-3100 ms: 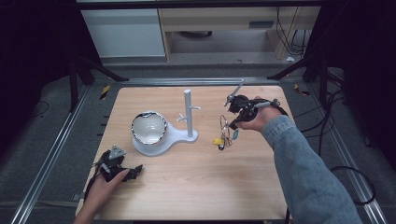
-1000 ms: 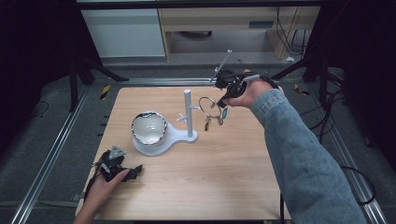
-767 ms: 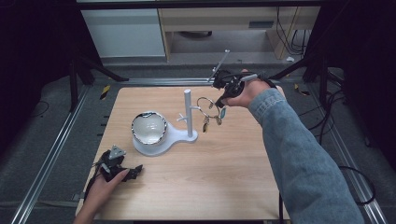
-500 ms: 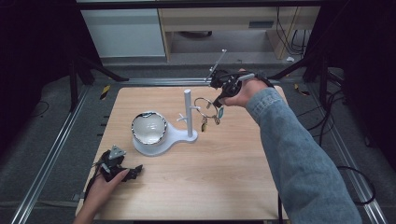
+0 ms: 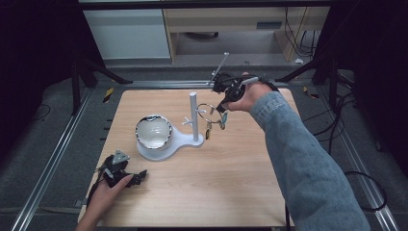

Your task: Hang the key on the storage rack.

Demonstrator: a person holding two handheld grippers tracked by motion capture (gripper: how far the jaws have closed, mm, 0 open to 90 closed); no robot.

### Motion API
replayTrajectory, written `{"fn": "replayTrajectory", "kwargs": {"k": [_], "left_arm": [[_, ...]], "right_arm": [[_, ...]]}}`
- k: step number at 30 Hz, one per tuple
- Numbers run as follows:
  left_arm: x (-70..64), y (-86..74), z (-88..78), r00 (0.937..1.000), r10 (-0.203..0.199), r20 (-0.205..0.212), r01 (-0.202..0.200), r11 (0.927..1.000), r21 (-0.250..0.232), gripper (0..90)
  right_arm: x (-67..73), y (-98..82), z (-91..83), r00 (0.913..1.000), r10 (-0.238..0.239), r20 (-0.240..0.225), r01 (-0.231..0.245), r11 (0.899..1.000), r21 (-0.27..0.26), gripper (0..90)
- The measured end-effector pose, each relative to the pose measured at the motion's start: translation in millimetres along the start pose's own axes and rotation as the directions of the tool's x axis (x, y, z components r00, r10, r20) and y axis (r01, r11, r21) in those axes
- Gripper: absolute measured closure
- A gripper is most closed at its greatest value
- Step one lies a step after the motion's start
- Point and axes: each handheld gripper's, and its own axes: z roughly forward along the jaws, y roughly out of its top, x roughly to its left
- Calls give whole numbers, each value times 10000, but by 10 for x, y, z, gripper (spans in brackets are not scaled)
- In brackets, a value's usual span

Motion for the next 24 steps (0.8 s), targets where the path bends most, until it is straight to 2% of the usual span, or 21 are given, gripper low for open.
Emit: {"fn": "replayTrajectory", "kwargs": {"k": [6,16,24], "left_arm": [[0,0,0,10000,1,-7,-1,10000,2,0],[0,0,0,10000,0,-8,0,10000,2,0],[0,0,0,10000,1,-7,-1,10000,1,0]], "right_arm": [[49,16,34,9999,129,-45,-128,9998,138,895],[137,93,125,9996,-67,-263,71,9999,147,895],[140,124,147,9991,-79,-423,85,9999,126,894]]}}
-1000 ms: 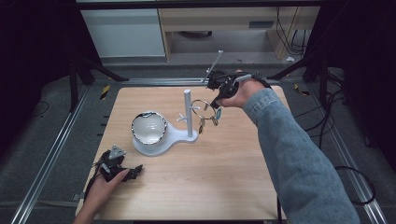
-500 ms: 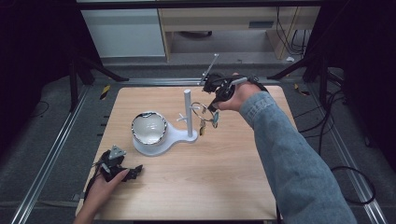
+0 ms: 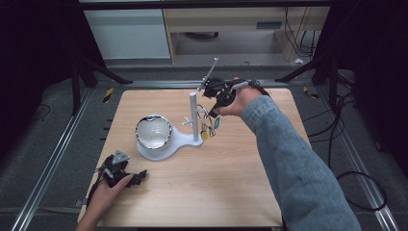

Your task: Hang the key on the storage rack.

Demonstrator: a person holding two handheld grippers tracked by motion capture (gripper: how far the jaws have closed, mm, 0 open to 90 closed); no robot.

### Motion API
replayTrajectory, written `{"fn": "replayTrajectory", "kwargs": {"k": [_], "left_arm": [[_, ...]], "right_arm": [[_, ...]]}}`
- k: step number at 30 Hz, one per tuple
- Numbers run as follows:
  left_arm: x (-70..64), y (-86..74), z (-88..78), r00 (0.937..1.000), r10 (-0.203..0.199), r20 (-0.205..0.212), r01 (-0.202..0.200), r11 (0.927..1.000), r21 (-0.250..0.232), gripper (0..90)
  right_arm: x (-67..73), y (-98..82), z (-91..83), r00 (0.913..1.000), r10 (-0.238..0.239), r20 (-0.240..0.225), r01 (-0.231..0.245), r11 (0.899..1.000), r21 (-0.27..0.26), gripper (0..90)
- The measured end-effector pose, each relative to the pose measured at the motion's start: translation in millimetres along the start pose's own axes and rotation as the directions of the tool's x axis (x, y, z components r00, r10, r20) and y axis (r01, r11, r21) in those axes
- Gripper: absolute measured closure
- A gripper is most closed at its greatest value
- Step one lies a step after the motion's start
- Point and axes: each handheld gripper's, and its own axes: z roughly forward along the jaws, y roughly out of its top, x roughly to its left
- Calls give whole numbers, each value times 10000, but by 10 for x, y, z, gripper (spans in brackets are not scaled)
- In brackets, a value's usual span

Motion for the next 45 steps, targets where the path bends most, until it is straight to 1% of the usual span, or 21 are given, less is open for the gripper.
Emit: {"fn": "replayTrajectory", "kwargs": {"k": [11,13,15,19,25,28,30,32,33,34,40,42,45], "left_arm": [[0,0,0,10000,-1,-1,1,10000,1,0],[0,0,0,10000,-1,-1,1,10000,1,0],[0,0,0,10000,-2,1,2,10000,2,0],[0,0,0,10000,-1,1,1,10000,1,0],[0,0,0,10000,2,-1,-2,10000,0,0],[0,0,0,10000,0,-1,0,10000,1,0],[0,0,0,10000,1,0,-1,10000,1,0],[0,0,0,10000,0,0,0,10000,1,0],[0,0,0,10000,2,-2,-2,10000,2,0],[0,0,0,10000,2,6,-2,10000,-1,0],[0,0,0,10000,0,0,0,10000,2,0],[0,0,0,10000,1,7,-1,10000,1,0],[0,0,0,10000,0,-1,0,10000,1,0]], "right_arm": [[-2,3,23,9998,43,-216,-44,10000,-62,893],[7,9,33,9996,116,-250,-118,9999,-70,893],[6,8,53,9996,13,-291,-15,10000,-68,893],[13,11,94,9990,35,-438,-41,9999,-123,892],[39,45,151,9985,-28,-538,26,10000,-43,892],[56,69,180,9983,39,-583,-39,10000,0,892],[55,82,202,9981,-80,-613,78,10000,-24,892],[54,98,222,9979,-89,-635,88,10000,-15,892],[59,104,229,9977,11,-680,-12,10000,-10,892],[57,109,237,9976,1,-699,-2,10000,-15,892],[50,127,275,9974,36,-724,-36,10000,1,892],[44,129,286,9973,-67,-732,67,10000,-2,892],[46,137,295,9971,-36,-755,38,10000,24,892]]}}
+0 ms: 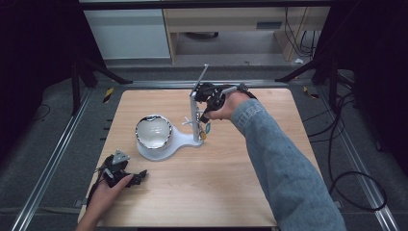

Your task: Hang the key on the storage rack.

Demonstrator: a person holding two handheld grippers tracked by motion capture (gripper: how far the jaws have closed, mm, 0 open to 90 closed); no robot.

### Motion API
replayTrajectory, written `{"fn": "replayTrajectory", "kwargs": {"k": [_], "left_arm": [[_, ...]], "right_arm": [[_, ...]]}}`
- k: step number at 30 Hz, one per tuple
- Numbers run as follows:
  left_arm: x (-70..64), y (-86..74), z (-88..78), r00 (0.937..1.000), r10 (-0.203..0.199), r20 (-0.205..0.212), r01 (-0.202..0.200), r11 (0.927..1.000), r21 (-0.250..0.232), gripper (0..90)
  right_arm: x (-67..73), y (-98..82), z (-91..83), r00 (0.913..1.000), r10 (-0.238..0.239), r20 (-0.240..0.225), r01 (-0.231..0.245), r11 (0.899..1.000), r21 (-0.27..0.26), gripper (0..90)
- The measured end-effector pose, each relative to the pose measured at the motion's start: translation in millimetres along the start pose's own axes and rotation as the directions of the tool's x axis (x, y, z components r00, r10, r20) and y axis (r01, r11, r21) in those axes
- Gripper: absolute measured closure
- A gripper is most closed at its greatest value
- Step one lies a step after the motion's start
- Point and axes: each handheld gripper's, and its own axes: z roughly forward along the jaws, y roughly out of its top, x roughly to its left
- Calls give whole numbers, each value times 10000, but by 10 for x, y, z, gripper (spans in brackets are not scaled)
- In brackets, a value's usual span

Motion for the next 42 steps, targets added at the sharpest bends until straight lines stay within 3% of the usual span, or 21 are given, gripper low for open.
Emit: {"fn": "replayTrajectory", "kwargs": {"k": [13,16,26,42], "left_arm": [[0,0,0,10000,4,6,-4,10000,0,0],[0,0,0,10000,1,6,-1,10000,0,0],[0,0,0,10000,-3,1,3,10000,-2,0],[0,0,0,10000,0,0,0,10000,1,0]], "right_arm": [[7,35,57,9999,-81,78,80,9999,80,884],[10,27,39,9999,0,126,0,10000,-13,797],[-9,-126,-70,9995,186,256,-178,9993,-332,736],[-117,-422,-97,9959,639,636,-622,9977,-285,444]]}}
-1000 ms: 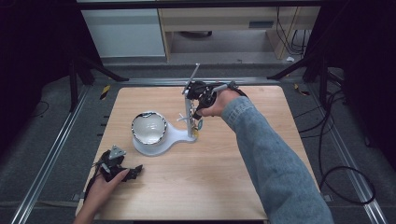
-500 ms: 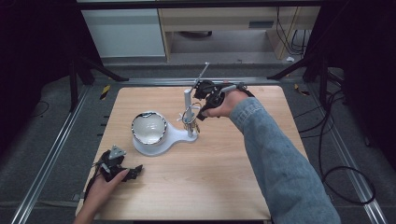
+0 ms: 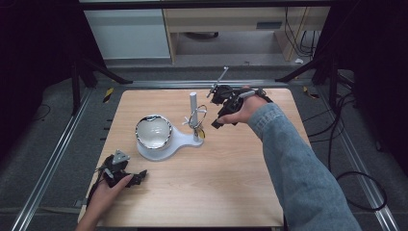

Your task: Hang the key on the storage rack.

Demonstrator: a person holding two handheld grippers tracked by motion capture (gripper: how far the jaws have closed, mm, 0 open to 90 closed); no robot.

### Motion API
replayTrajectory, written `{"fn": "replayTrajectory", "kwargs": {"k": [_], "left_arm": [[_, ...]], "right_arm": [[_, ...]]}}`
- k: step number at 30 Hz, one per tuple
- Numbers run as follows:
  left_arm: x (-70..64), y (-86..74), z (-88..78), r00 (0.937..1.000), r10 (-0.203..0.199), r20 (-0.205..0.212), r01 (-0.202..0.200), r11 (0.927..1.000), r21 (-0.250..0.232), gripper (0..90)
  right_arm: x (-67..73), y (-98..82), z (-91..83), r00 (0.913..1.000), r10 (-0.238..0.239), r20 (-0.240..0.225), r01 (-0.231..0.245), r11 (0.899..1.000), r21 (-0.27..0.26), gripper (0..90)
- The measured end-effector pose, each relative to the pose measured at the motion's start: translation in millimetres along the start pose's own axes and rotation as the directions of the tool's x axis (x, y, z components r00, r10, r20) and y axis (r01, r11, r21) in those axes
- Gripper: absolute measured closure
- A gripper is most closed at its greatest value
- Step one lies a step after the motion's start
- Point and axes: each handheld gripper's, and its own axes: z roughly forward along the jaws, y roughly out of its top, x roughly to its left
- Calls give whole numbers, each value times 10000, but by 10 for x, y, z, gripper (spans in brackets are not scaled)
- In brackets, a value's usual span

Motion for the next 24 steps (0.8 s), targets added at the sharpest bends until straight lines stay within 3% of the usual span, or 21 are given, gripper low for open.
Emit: {"fn": "replayTrajectory", "kwargs": {"k": [8,10,18,24], "left_arm": [[0,0,0,10000,-2,1,2,10000,0,0],[0,0,0,10000,-2,2,2,10000,1,0],[0,0,0,10000,-3,1,3,10000,-2,0],[0,0,1,10000,-2,2,2,10000,-9,0]], "right_arm": [[-88,-80,57,9991,187,368,-191,9998,101,277],[-106,-99,60,9988,204,436,-207,9998,62,272],[-184,-215,87,9955,444,841,-421,9987,-291,104],[-272,-305,99,9894,639,1307,-597,9976,-357,65]]}}
